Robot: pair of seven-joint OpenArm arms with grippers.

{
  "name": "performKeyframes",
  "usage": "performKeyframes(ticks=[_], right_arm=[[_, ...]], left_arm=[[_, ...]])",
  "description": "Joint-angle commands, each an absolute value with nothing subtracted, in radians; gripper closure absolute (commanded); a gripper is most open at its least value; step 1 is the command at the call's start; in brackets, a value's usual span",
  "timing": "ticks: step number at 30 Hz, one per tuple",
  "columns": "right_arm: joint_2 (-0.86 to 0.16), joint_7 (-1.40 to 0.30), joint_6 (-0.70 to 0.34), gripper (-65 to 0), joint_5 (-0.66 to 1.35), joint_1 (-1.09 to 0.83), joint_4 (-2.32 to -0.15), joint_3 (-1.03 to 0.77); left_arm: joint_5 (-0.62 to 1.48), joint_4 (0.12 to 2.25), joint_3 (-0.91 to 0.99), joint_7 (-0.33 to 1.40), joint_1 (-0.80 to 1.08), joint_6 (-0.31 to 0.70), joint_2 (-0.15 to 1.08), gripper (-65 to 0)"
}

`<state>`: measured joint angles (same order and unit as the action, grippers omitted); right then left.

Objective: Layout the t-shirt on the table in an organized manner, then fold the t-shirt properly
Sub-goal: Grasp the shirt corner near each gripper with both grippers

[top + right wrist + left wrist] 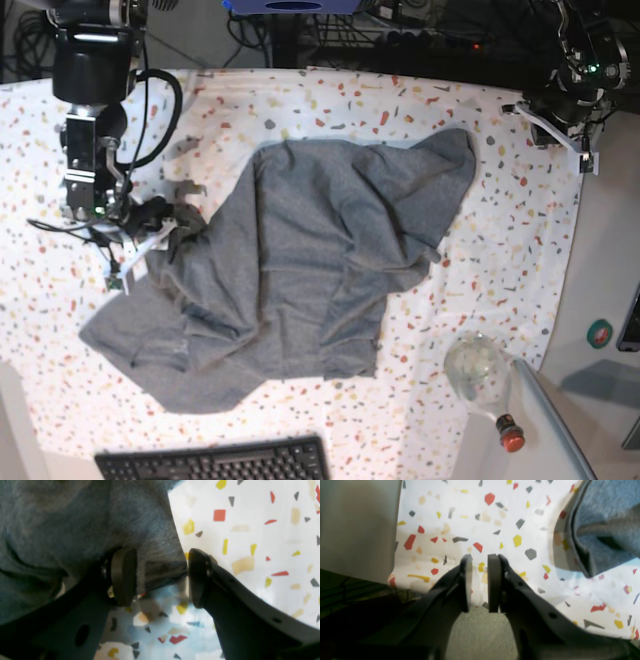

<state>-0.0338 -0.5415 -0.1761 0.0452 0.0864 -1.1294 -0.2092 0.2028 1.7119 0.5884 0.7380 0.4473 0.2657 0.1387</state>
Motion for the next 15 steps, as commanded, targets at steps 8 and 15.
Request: performKeyframes(ticks=[8, 15], right_arm=[[-0.045, -0.567, -0.168, -32.1, 0.039, -0.042, -1.313, -0.213], [-0.036, -0.659, -0.176, -32.9, 0.042, -0.097, -1.550, -0.306]], left_arm=[[0.205, 1.727, 0.595, 0.720, 0.444, 0.263, 0.151, -10.5], [0.205, 1.727, 0.593, 0.720, 0.443, 0.263, 0.151, -10.5]])
